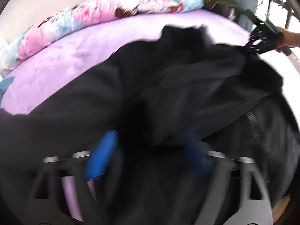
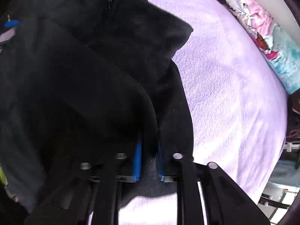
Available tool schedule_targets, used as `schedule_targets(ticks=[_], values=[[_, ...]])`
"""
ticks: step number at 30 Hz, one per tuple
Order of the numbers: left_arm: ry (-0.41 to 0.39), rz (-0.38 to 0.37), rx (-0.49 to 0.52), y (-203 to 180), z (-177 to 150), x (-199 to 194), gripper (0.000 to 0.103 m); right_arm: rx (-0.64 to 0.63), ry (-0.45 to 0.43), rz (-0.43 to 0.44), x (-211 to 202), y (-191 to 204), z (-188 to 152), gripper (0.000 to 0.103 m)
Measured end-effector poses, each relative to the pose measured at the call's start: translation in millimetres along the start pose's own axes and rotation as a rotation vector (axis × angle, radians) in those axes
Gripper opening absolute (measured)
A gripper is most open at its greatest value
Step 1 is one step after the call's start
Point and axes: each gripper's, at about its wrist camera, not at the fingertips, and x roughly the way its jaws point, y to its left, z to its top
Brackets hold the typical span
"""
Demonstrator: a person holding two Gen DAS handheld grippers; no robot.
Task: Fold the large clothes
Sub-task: 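Grasp the other sleeve cuff with the left gripper and lift it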
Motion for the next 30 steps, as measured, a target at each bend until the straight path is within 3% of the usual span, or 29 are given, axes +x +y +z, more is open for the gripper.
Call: schedule_targets(ticks=[3,5,8,12,14,17,19,21,24,26,30], values=[[0.001,-0.005,-0.039,18,-5,2,0.097,0.07,-0.031,-0.039,-1,3,-8,0.052],[0.008,-0.036,-0.071,24,-4,-3,0.097,0.094,-0.066,-0.091,-17,3,-14,0.095],[-0.067,-0.095,-0.061,19,4,-28,0.097,0.165,-0.15,-0.003,-54,2,-24,0.097],[-0.149,-0.172,-0.107,6,36,-51,0.097,0.257,-0.264,-0.009,-93,25,-30,0.097],[-0.179,-0.211,-0.116,-8,60,-49,0.097,0.374,-0.308,-0.01,-104,42,-50,0.097],[-0.191,-0.249,-0.08,-42,85,-27,0.097,0.517,-0.378,0.148,-103,56,-67,0.097],[-0.158,-0.251,-0.088,-61,95,2,0.097,0.554,-0.425,0.236,-95,63,-70,0.097],[-0.125,-0.257,-0.092,-67,94,26,0.097,0.579,-0.405,0.263,-61,80,-68,0.097],[0.062,-0.17,-0.09,-65,73,97,0.098,0.549,-0.337,0.229,2,91,-75,0.097],[0.013,-0.223,-0.1,-58,55,117,0.098,0.517,-0.423,0.205,9,97,-88,0.097],[0.025,-0.176,-0.086,-63,67,104,0.097,0.629,-0.443,0.286,-27,81,-92,0.097]])
